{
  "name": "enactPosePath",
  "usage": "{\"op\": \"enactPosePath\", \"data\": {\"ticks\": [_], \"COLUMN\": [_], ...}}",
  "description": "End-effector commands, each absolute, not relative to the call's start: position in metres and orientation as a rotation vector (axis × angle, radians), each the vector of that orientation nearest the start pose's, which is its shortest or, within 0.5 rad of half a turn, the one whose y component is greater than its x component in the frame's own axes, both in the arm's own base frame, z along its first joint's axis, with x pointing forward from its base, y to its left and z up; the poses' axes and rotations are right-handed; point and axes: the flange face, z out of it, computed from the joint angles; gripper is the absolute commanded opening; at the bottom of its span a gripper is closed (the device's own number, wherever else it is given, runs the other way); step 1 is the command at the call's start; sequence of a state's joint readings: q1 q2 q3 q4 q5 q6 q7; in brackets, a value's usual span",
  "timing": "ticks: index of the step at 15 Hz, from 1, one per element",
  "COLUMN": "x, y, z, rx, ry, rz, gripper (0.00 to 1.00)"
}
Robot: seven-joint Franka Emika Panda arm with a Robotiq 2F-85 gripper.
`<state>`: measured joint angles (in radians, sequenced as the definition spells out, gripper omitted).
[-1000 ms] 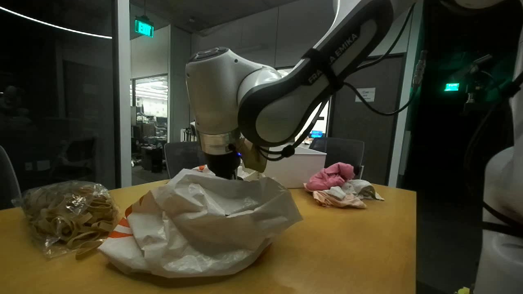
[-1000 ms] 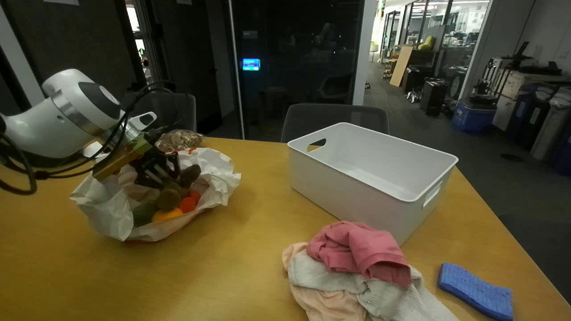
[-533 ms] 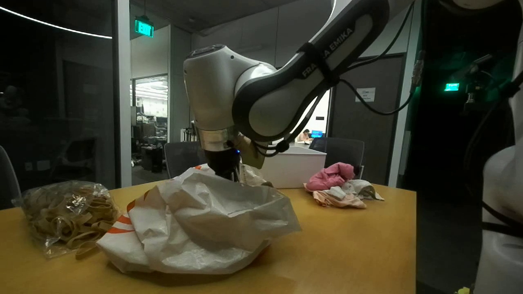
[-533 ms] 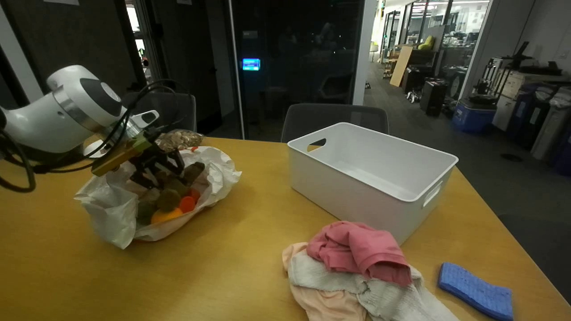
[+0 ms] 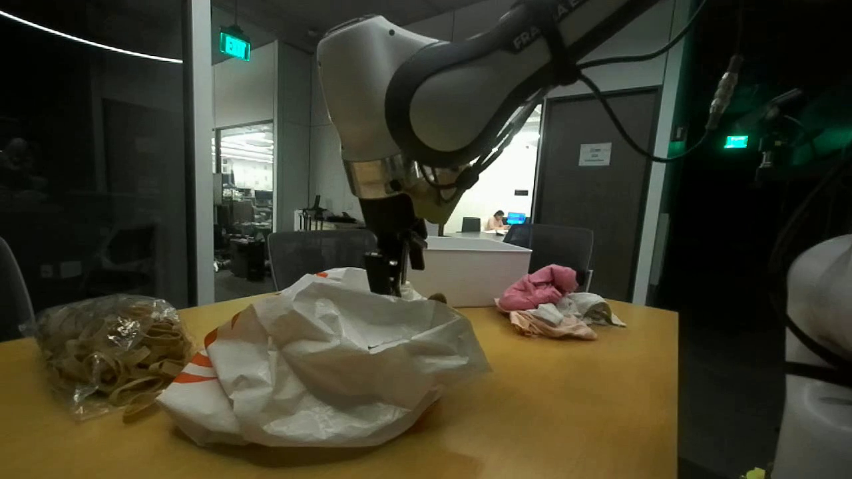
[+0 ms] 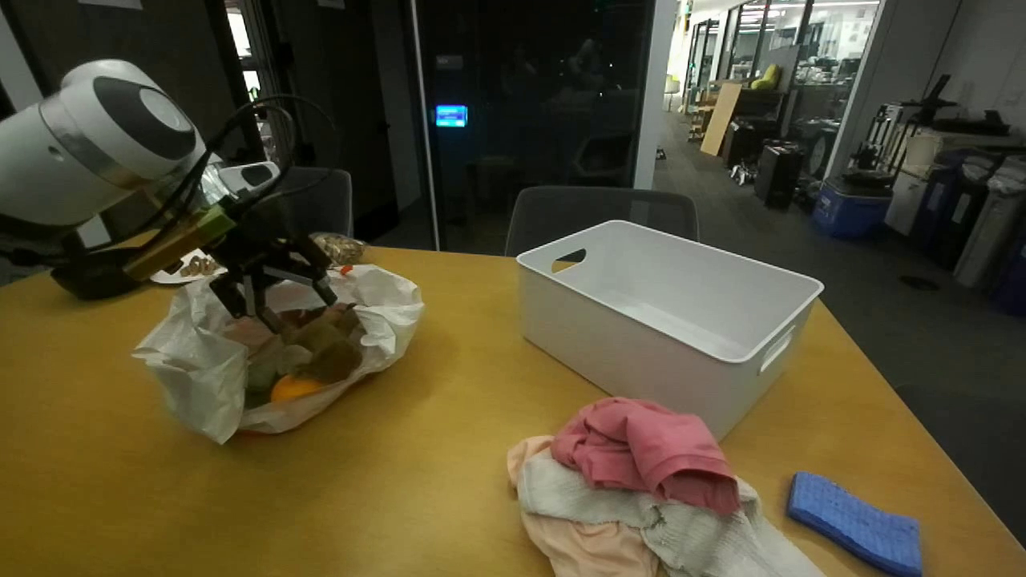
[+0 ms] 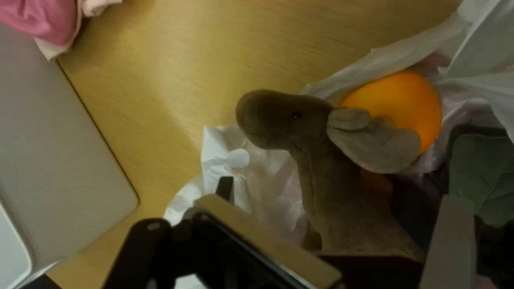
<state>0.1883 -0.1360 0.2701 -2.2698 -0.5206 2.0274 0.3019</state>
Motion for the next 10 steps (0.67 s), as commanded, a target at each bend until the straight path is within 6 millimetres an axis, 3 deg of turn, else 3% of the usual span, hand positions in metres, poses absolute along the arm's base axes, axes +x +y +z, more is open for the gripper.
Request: {"op": "enactPosePath", "data": {"ticks": [1, 5, 10], "x": [0.423, 0.396, 0.364], "y": [0.175, 0.162, 0.146], "z": [0.448, 0.474, 0.494], "rx": [-3.552, -3.508, -3.379], "ry": [-0.627, -0.578, -0.679], "rz": [-0.084, -0.032, -0.023], "gripper": [1.0, 1.0, 1.0]}}
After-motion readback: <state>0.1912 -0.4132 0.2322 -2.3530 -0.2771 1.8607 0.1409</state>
